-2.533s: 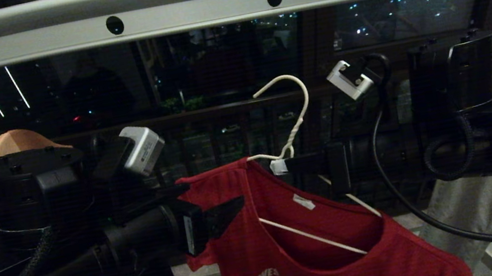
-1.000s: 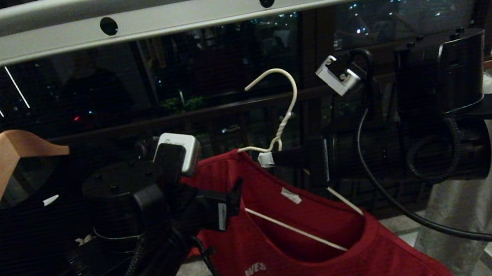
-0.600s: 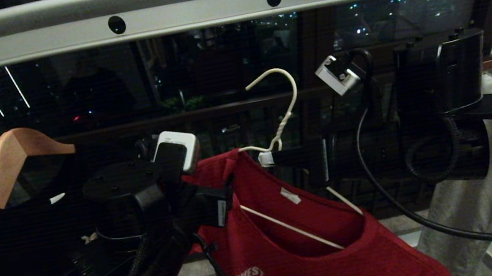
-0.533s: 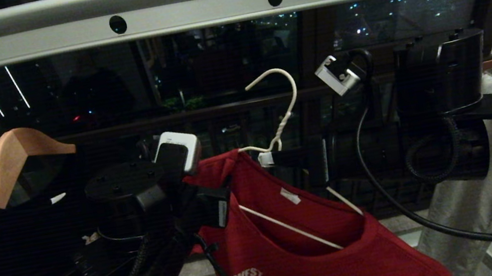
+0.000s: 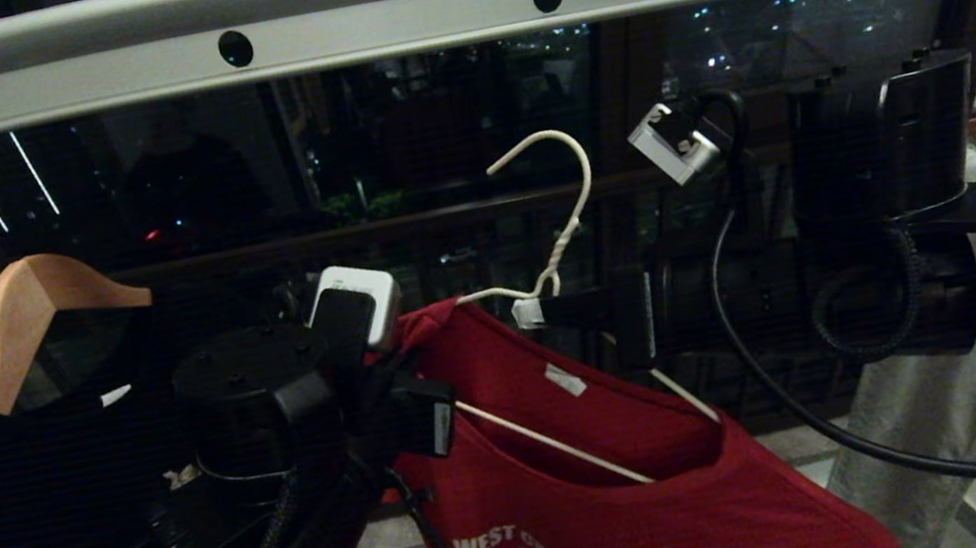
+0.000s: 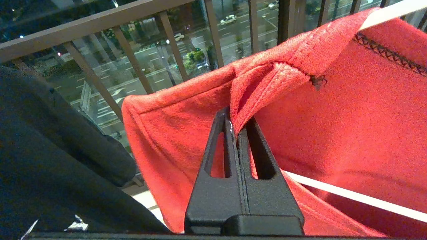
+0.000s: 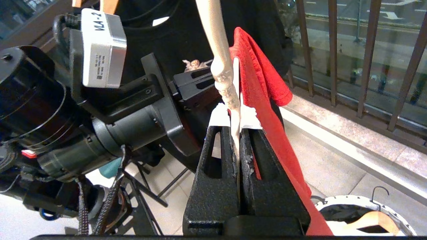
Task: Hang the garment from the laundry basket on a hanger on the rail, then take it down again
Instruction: Take the clothes off the clothes rack
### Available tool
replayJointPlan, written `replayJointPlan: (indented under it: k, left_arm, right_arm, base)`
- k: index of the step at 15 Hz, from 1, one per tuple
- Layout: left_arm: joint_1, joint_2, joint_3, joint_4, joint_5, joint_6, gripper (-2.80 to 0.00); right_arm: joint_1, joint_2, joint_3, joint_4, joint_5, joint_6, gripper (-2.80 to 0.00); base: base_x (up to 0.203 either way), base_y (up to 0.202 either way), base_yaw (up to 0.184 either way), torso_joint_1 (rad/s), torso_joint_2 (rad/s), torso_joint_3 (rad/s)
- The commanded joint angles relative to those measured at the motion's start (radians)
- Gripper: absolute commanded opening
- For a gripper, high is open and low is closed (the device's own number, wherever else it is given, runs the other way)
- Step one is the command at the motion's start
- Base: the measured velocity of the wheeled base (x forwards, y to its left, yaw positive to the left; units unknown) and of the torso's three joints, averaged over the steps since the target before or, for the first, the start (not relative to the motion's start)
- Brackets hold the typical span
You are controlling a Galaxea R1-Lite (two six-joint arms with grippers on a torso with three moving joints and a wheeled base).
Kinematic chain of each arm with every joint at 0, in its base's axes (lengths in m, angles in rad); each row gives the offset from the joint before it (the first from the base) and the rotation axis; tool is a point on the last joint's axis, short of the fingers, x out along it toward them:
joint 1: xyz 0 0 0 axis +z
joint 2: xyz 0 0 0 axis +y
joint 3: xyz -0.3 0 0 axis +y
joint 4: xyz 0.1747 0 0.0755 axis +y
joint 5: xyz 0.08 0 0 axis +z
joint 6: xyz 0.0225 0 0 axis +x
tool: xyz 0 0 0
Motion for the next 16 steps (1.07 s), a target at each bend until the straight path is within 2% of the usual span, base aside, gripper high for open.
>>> replayJointPlan:
  k: [1,6,9,12,16]
  left_arm:
    - [0.002,-0.015,-0.003,-0.005,0.003,0.002,-2.80]
    - [0.024,-0.086,-0.005,-0.005,0.003,0.041,-2.80]
    - [0.097,-0.098,-0.035,0.001,0.003,0.061,-2.80]
    - [0.205,-0.070,-0.064,0.006,-0.002,0.085,-2.80]
    - [0.294,-0.026,-0.097,0.008,-0.007,0.106,-2.80]
  right_arm:
    - [0.000,-0.012,0.003,-0.003,0.003,0.002,-2.80]
    - [-0.001,-0.004,0.001,-0.003,0.001,0.001,-2.80]
    - [-0.001,-0.001,0.000,-0.003,-0.015,0.001,-2.80]
    - [-0.001,0.000,0.000,-0.003,-0.015,0.001,-2.80]
    - [-0.001,0.013,-0.002,-0.003,-0.016,-0.001,-2.80]
  base:
    - [0.000,0.000,0.000,0.000,0.00,0.000]
    - [0.000,0.000,0.000,0.000,0.00,0.000]
    - [0.000,0.000,0.000,0.000,0.00,0.000]
    - [0.000,0.000,0.000,0.000,0.00,0.000]
    - [0.000,0.000,0.000,0.000,0.00,0.000]
